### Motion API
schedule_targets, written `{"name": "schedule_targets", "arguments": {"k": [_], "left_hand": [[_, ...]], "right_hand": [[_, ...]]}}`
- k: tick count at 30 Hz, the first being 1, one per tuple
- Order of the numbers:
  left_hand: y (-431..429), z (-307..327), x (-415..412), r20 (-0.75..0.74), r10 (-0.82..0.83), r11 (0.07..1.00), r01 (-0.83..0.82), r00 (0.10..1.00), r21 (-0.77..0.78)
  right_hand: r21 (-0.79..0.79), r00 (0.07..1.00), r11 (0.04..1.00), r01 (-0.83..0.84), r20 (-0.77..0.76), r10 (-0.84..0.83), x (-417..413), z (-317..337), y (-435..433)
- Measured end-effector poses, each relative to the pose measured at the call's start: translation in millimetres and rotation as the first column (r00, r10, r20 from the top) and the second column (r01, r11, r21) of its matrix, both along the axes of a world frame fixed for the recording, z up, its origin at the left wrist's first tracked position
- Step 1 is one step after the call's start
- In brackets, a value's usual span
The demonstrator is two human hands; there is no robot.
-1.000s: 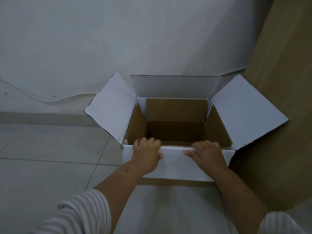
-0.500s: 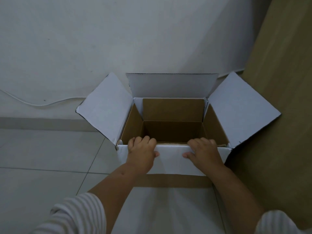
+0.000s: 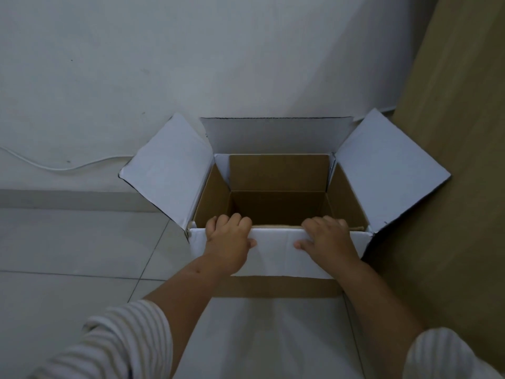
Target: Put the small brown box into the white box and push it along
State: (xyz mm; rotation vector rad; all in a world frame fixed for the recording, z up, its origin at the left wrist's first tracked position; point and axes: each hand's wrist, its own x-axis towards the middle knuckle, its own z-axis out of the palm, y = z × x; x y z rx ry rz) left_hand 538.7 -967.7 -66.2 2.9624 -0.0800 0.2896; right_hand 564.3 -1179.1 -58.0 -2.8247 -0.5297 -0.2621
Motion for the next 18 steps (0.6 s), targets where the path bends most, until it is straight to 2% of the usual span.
{"name": "schedule_targets", "arguments": {"k": [6, 11, 15, 18], "left_hand": [[1.0, 5.2, -6.9, -0.041, -0.028, 1.000, 0.028, 0.999, 0.010], [4.2, 16.4, -14.9, -0.157, -0.060, 0.998, 0.057, 0.986, -0.024], [12.9, 21.4, -29.0, -0.129, -0.073, 0.995, 0.063, 0.989, -0.081], [20.8, 24.9, -42.0, -0.103, -0.045, 0.998, 0.042, 0.994, -0.036]], "right_hand": [[-0.053, 0.999, 0.999, 0.009, -0.046, -0.011, -5.3, 5.9, 2.3], [-0.158, 0.998, 0.987, 0.041, -0.049, -0.049, -20.8, 9.0, 4.3], [-0.115, 0.990, 0.986, 0.119, -0.067, -0.127, -38.2, 9.1, 9.8], [-0.052, 0.987, 0.990, 0.129, -0.085, -0.133, -47.8, 16.1, 21.5]]}}
